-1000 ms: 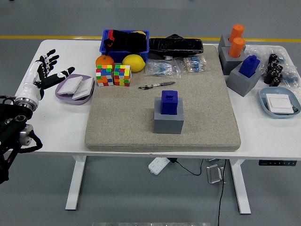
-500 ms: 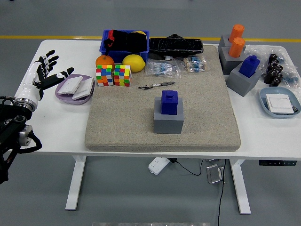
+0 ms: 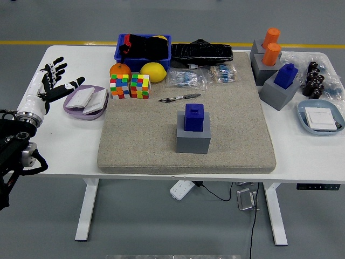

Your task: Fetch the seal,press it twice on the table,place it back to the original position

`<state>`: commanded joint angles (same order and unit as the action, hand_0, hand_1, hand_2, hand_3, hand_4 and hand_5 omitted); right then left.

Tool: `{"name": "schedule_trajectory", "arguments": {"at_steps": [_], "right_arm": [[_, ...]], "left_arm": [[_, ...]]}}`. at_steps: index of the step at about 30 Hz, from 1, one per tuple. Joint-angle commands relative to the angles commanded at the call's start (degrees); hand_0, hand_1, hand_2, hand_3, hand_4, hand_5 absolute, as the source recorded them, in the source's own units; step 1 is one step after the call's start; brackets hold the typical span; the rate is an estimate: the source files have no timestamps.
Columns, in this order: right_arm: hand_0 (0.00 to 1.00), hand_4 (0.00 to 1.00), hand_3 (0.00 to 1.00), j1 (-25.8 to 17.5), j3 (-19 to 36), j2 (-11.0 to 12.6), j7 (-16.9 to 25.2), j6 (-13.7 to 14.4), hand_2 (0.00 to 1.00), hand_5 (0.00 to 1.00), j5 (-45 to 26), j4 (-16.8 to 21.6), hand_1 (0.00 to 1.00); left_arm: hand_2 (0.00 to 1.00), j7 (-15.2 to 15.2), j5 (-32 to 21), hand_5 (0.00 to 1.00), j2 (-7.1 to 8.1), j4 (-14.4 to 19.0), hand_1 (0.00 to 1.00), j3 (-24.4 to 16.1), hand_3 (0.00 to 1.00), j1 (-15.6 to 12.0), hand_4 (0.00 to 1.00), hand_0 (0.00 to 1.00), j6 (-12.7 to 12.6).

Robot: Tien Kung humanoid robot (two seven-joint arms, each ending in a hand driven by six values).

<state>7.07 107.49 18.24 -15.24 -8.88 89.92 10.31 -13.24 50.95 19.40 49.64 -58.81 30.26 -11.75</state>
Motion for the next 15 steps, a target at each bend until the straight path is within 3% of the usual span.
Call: {"name": "schedule_trajectory", "arguments": {"at_steps": [15], "right_arm": [[0.884,0.856,0.752,0.13,-0.62,0.27,0.04,0.03,0.729,0.546,-0.63,0.00,0.748]], "left_arm": [[0.896,0.07,0.00,0.188,0.05,0.06,0.928,0.18,0.918,0.12,0.928,0.946,-0.01]]}}
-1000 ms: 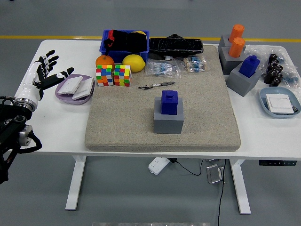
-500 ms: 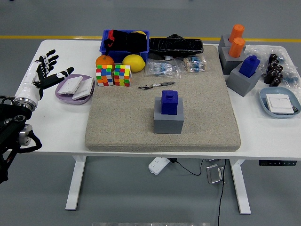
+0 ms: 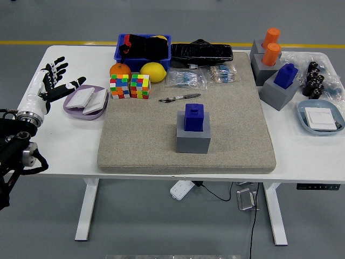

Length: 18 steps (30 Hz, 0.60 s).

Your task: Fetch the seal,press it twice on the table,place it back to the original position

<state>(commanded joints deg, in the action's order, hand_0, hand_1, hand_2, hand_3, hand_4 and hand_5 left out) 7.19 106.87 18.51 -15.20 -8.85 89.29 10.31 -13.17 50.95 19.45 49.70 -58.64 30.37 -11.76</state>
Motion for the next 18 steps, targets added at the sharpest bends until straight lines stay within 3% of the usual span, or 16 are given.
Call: {"name": "schedule_trajectory", "arguments": {"at_steps": [18], "right_arm": [[0.884,0.856,0.752,0.17,-0.44,0.38,-0.01,-0.03,0.729,0.545,-0.12,0.00,0.747]], "left_arm": [[0.895,0.06,0.00,0.193,0.22,0.05,0.930,0.27,0.916,0.03,0.929,0.947,0.01]]}}
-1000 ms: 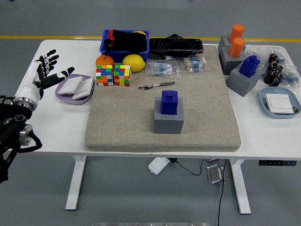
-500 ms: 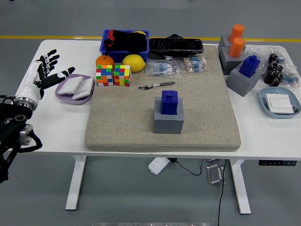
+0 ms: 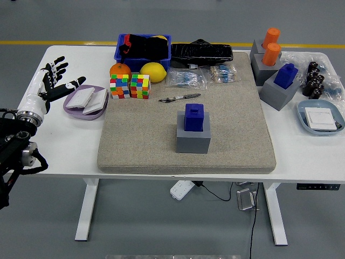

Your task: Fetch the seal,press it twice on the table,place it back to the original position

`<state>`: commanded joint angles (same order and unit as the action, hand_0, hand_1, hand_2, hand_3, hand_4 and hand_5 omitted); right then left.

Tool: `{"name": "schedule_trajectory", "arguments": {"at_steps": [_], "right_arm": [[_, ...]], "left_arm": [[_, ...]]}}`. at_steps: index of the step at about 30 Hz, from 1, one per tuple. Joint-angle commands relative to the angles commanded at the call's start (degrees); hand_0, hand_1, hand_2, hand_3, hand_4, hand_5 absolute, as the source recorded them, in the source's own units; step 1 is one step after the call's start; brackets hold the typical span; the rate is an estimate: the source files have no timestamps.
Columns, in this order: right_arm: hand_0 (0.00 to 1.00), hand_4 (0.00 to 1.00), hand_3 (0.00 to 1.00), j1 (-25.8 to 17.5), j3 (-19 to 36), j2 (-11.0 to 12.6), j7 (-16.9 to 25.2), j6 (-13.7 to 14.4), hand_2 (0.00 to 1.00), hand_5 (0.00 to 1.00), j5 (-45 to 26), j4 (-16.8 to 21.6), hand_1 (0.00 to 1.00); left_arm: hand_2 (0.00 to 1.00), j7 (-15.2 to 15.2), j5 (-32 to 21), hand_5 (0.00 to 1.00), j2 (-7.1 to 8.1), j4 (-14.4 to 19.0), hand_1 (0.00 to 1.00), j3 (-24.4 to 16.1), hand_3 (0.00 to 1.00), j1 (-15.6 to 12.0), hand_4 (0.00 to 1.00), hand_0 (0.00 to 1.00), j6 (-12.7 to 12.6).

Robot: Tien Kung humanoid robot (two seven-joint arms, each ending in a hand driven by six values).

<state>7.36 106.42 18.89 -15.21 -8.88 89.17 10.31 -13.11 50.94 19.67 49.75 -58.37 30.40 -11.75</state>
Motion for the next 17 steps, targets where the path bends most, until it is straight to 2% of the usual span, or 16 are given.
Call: {"name": "schedule_trajectory", "arguments": {"at_steps": [17], "right_arm": [[0.884,0.856,0.752,0.01,-0.31,0.12,0.05,-0.03,0.729,0.545,-0.04,0.00,0.748]], "left_arm": [[0.894,0.11,0.04,0.193,0.08,0.09,0.931,0.29,0.916,0.08,0.928,0.947,-0.01]]}}
